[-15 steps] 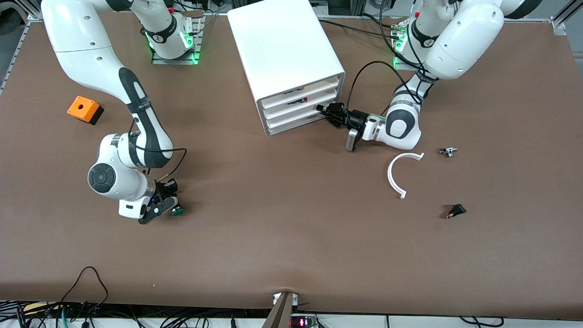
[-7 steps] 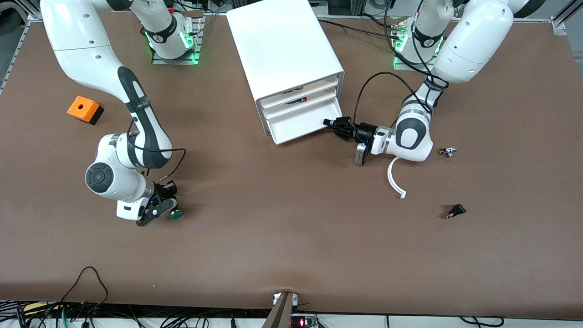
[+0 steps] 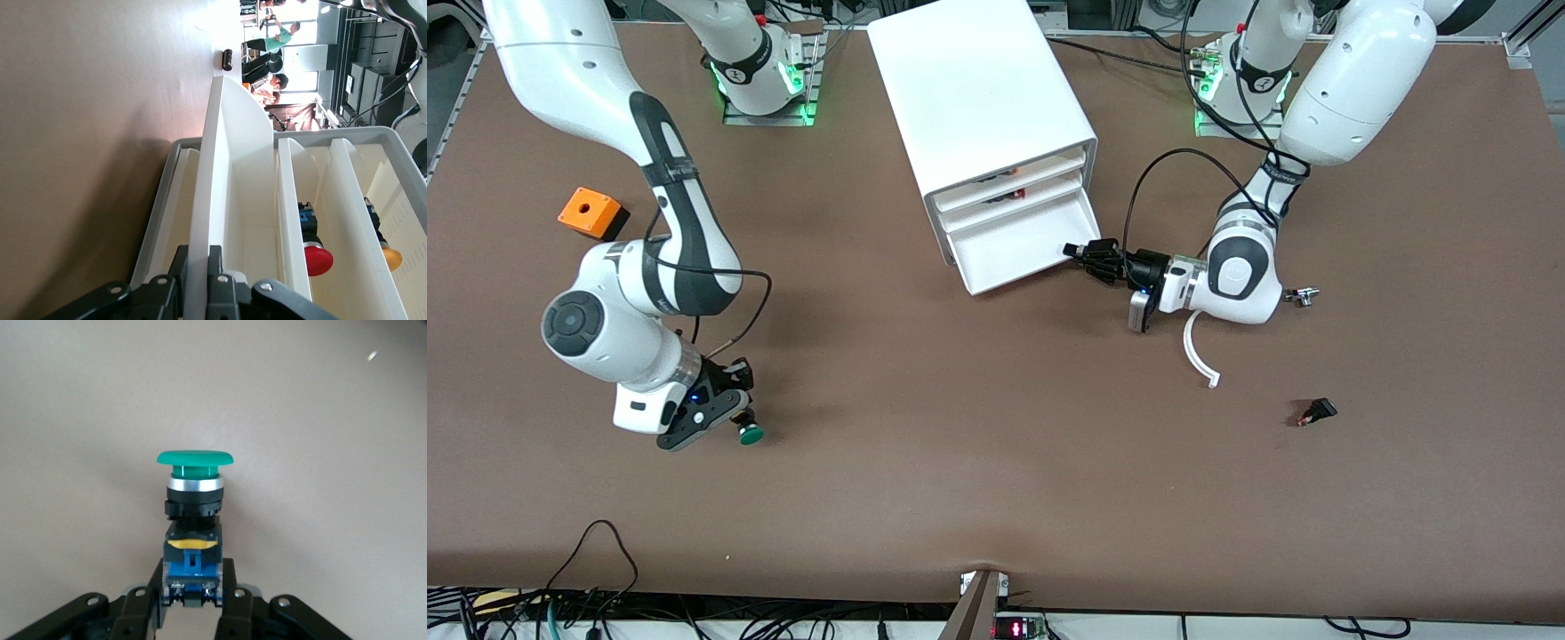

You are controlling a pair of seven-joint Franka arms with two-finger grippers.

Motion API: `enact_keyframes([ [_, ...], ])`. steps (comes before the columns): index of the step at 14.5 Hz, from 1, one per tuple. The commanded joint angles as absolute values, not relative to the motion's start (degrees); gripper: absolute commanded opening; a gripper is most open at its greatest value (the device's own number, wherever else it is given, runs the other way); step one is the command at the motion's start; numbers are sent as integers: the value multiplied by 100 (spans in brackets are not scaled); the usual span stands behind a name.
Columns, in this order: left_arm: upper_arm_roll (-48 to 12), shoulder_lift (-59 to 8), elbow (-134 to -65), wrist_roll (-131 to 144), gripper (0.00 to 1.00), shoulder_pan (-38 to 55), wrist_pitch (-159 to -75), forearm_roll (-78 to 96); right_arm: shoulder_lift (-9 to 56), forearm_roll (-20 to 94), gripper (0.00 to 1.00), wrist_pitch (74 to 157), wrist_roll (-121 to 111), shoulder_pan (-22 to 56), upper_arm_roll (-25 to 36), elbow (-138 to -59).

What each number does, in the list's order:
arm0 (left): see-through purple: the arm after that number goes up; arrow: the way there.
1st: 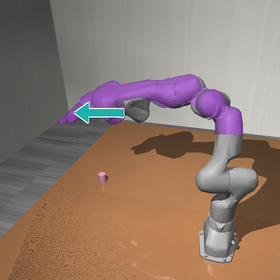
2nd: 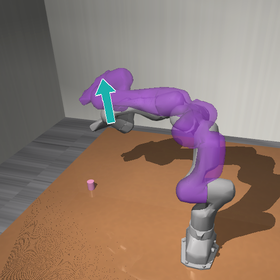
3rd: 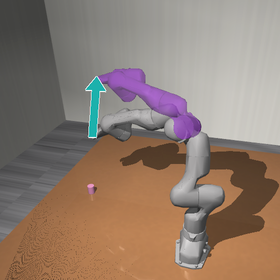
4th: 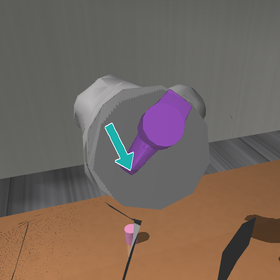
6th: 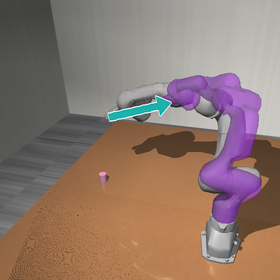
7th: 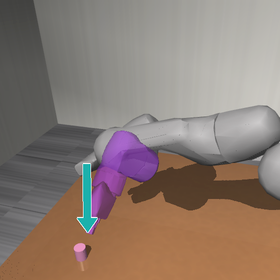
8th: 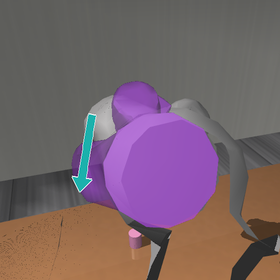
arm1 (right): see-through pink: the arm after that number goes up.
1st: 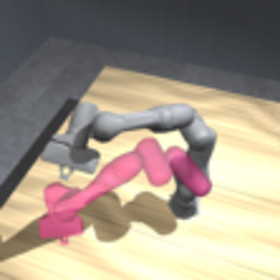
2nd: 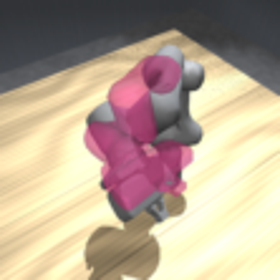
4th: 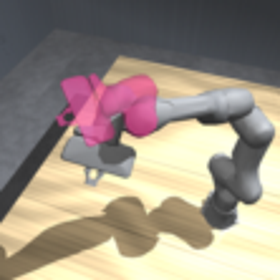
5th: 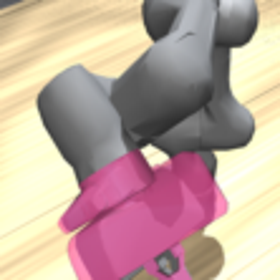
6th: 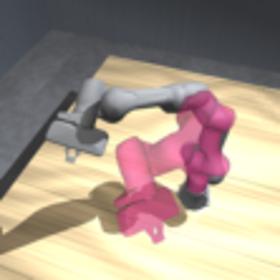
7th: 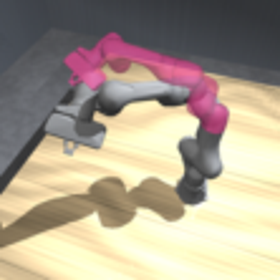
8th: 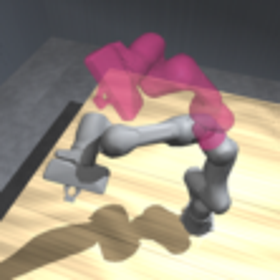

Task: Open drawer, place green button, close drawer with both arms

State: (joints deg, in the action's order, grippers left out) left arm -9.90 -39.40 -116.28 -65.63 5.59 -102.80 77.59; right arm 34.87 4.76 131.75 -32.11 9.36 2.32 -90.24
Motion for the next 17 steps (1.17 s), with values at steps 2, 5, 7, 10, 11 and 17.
enact_keyframes([
  [2, -870, -4104, -11268, -6258, 0, 501, -10283, 7550, 3305, 527, 26, 13069, -3716, 975, 194, -8799],
  [5, -870, -4104, -11198, -6197, 0, 457, -10274, 7550, 3252, 536, 26, 13043, -4042, 1063, -26, -8578],
  [7, -861, -4104, -11180, -6161, 0, 448, -10274, 7550, 3182, 528, 26, 13034, -4139, 1325, -26, -8543],
  [10, -818, -4104, -11153, -6135, 4, 448, -10257, 7541, 3103, 545, 26, 12938, -4149, 1791, -26, -8534],
  [11, -817, -4096, -11153, -6152, 48, 448, -10257, 7524, 3111, 536, 26, 12711, -4122, 1976, -26, -8491],
  [17, -791, -3851, -11153, -6065, 100, 221, -10266, 7015, 3155, 466, 26, 12243, -4227, 2758, 9, -8104],
])
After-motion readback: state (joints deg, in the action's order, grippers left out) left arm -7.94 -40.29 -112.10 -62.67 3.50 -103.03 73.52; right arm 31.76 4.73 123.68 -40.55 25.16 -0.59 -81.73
